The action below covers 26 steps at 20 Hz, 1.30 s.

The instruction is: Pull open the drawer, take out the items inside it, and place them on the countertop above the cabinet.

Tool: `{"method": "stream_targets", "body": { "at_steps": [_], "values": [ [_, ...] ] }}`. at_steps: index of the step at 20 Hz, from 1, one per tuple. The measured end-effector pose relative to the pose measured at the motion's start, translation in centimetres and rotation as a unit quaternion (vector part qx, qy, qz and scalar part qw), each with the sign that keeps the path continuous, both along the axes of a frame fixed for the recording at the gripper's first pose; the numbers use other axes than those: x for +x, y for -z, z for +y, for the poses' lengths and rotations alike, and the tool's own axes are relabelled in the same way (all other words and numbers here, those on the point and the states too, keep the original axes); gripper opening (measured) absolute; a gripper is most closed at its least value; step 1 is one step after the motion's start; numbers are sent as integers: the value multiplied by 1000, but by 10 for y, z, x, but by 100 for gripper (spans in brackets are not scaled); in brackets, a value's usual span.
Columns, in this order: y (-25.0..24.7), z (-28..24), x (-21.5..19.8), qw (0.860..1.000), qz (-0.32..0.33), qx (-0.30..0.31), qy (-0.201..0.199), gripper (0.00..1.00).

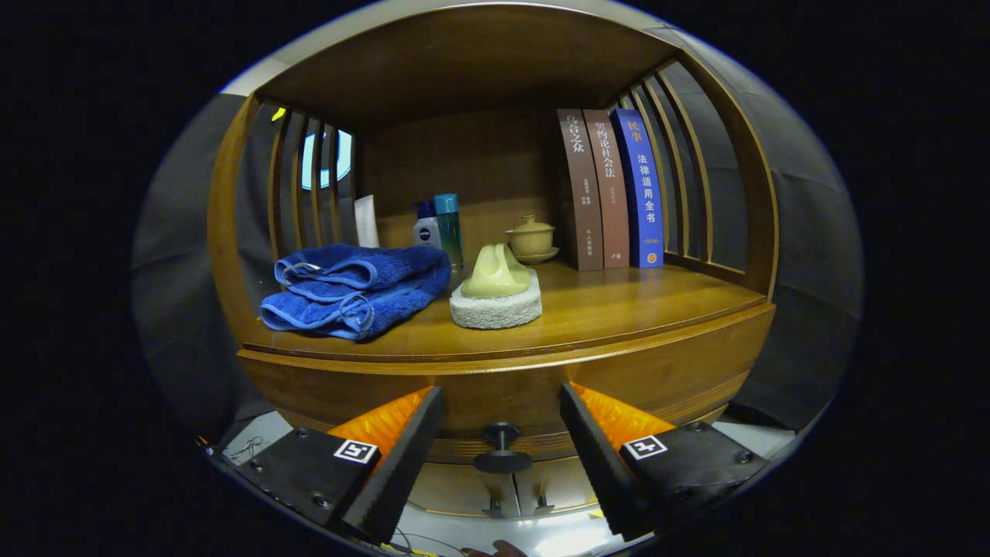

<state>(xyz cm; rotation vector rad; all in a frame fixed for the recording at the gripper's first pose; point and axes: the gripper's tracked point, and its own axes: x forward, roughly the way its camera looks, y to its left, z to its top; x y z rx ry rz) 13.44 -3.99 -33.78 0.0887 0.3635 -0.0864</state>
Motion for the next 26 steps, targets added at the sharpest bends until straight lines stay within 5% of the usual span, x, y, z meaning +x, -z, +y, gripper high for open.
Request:
{"method": "stream_targets", "body": {
  "at_steps": [8,21,26],
  "values": [
    [-48,-5,-29,1000,-17,-14,6,99],
    [-272,-10,-53,994,-108,-24,13,99],
    [-322,6,-73,991,-124,-49,-9,99]
  ]
}}
